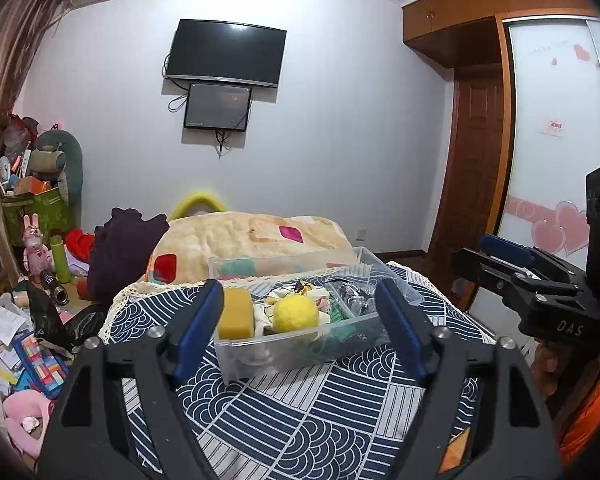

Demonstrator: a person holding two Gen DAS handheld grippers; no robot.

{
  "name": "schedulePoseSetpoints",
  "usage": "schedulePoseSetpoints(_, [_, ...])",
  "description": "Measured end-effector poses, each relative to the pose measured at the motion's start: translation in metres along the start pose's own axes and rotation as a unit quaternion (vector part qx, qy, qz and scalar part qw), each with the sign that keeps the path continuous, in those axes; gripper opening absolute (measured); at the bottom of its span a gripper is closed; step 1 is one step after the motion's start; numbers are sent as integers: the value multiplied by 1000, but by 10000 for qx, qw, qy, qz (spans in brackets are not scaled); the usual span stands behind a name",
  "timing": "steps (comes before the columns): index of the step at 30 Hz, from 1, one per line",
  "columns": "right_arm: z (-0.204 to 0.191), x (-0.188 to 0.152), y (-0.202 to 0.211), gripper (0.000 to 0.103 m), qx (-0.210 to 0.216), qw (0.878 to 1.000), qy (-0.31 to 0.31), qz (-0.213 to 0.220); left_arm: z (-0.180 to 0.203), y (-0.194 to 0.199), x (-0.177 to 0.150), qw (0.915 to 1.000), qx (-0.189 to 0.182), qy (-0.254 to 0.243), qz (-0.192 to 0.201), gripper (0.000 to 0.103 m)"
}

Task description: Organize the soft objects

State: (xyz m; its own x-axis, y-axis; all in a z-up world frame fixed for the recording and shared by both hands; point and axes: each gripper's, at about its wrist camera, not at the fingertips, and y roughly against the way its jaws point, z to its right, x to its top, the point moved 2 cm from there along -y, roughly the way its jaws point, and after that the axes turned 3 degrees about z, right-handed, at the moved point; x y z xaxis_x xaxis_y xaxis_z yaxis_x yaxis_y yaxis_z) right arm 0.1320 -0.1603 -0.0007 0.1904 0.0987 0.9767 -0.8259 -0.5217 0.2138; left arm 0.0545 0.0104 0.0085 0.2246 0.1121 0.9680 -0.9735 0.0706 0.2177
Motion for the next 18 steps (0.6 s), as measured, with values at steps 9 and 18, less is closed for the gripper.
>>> schedulePoseSetpoints(9, [-1, -4, 5, 103, -77, 9998, -80, 148, 1, 7, -4, 9998, 134, -26, 163, 99])
schedulePoseSetpoints(18, [1, -9, 11, 103, -93, 9997, -106, 191, 3, 9, -6, 9994, 228, -53, 260, 103])
